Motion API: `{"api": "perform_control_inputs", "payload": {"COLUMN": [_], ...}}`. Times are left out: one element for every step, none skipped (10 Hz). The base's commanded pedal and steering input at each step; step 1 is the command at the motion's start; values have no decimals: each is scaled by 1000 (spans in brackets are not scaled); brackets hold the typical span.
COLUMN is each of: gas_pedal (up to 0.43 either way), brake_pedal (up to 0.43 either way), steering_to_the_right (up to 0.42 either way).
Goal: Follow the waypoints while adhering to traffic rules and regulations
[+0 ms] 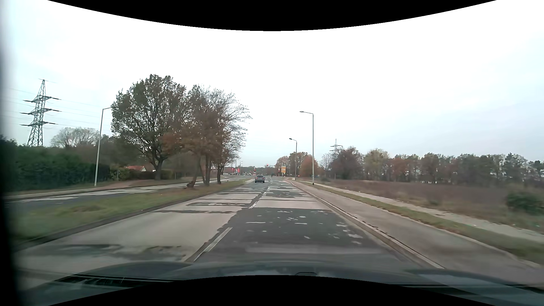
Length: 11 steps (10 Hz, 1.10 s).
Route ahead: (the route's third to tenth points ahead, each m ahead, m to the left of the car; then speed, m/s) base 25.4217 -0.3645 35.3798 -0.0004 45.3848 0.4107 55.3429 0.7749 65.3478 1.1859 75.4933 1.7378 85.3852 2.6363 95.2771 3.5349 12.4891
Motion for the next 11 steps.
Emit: {"api": "perform_control_inputs", "payload": {"gas_pedal": [130,130,118,118,110,110,110,110,110,110,110], "brake_pedal": [0,0,0,0,0,0,0,0,0,0,0], "steering_to_the_right": [-9,-9,-8,-8,-6,-3,-3,-3,-3,-3,-3]}}
